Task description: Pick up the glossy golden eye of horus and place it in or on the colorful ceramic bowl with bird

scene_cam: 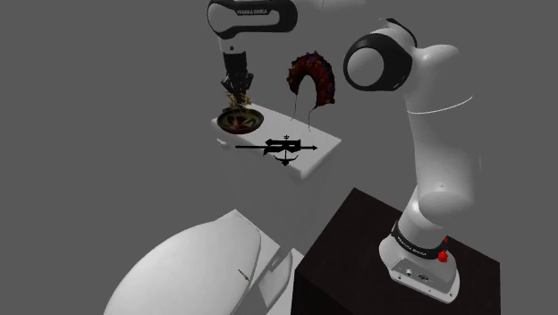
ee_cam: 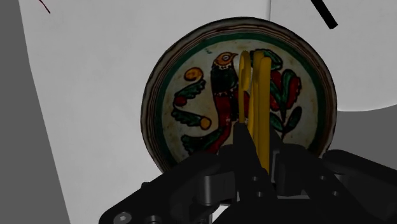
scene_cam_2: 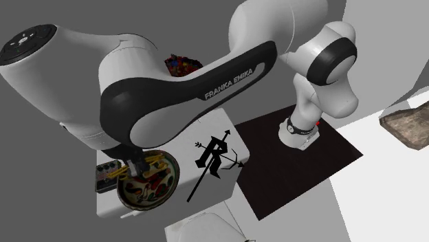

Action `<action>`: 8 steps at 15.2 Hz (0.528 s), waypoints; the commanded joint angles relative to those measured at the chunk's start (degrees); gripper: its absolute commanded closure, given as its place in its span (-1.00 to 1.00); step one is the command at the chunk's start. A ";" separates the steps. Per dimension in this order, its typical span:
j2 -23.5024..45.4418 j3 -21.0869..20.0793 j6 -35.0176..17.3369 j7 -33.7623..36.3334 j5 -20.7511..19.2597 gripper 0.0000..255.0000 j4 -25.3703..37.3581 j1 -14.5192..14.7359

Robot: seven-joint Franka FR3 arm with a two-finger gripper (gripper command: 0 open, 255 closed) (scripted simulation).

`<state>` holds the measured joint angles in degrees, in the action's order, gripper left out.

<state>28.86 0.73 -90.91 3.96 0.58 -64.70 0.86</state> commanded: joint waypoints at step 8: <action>-0.62 0.00 -2.82 0.01 -0.01 1.00 -3.41 0.03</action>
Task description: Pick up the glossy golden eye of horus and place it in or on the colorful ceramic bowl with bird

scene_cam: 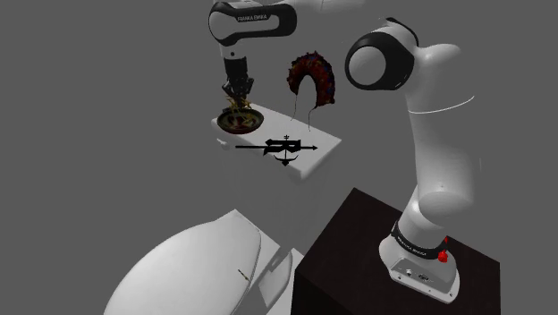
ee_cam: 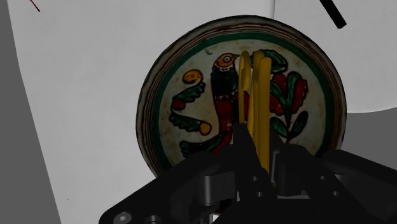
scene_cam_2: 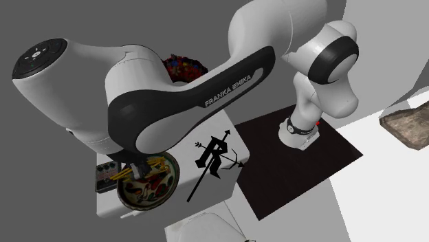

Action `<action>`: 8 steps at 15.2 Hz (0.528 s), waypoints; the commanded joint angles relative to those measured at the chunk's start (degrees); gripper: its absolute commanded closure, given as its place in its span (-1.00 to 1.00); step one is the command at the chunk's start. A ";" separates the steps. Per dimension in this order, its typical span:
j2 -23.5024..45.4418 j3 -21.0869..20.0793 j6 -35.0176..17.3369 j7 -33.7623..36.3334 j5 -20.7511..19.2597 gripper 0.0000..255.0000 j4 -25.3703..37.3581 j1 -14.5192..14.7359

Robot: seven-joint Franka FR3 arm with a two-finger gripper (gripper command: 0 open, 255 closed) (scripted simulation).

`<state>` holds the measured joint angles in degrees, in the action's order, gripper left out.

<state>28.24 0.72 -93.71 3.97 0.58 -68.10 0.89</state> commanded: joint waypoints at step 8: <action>0.00 0.00 -0.01 0.00 0.00 -1.00 -0.01 0.00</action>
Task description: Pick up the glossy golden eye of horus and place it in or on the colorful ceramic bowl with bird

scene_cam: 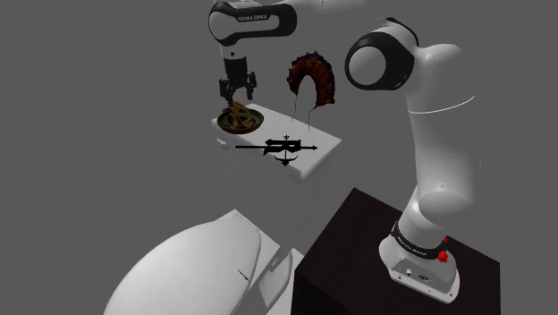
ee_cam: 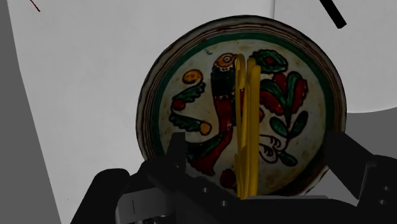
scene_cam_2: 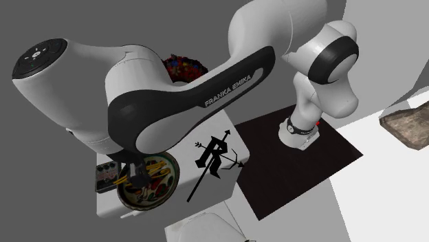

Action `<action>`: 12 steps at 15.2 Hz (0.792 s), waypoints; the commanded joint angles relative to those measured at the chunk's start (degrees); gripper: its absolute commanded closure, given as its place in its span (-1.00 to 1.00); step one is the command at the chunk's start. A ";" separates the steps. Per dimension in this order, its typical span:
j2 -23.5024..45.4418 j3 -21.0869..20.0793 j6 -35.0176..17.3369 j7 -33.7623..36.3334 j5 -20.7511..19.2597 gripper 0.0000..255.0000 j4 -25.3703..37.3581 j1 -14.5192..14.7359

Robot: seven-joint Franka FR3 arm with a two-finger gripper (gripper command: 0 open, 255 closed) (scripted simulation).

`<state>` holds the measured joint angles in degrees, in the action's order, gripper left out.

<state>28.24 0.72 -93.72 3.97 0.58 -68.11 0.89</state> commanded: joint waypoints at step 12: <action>3.49 -0.01 9.50 0.03 0.03 -1.00 12.99 -0.10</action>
